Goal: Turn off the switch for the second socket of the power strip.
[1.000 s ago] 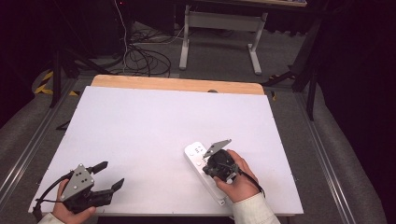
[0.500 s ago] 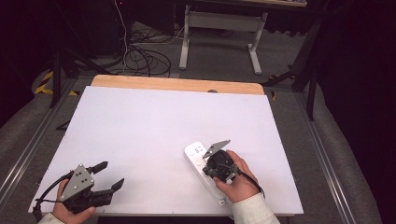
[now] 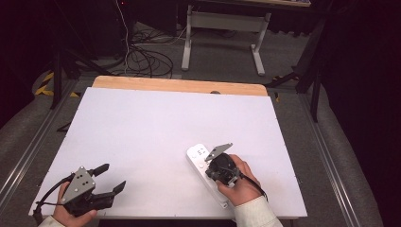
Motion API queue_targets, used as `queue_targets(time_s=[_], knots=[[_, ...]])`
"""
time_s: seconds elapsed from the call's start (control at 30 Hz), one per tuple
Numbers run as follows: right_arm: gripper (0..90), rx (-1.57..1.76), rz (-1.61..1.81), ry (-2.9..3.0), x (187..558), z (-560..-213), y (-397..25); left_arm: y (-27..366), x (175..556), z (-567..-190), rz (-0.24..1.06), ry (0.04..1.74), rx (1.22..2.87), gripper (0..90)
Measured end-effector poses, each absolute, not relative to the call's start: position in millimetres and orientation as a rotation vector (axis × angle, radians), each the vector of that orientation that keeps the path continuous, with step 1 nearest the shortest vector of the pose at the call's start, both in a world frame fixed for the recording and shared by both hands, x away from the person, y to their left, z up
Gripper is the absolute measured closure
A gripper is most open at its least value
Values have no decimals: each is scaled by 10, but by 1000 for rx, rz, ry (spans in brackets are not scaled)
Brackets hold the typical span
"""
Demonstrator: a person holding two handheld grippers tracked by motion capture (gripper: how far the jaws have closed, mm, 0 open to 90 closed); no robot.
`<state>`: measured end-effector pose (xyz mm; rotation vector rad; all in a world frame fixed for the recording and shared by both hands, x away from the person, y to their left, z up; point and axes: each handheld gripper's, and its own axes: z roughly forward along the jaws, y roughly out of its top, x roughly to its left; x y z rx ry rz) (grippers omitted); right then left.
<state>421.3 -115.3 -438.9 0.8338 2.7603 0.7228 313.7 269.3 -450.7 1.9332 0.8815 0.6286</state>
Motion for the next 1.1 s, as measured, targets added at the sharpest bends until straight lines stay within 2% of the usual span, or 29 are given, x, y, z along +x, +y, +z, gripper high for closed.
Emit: queue_targets(time_s=[1.1], knots=[[900,868,751,2754,4194,-4416,-1175,2687,3138,-4511,624,879,1935,244]])
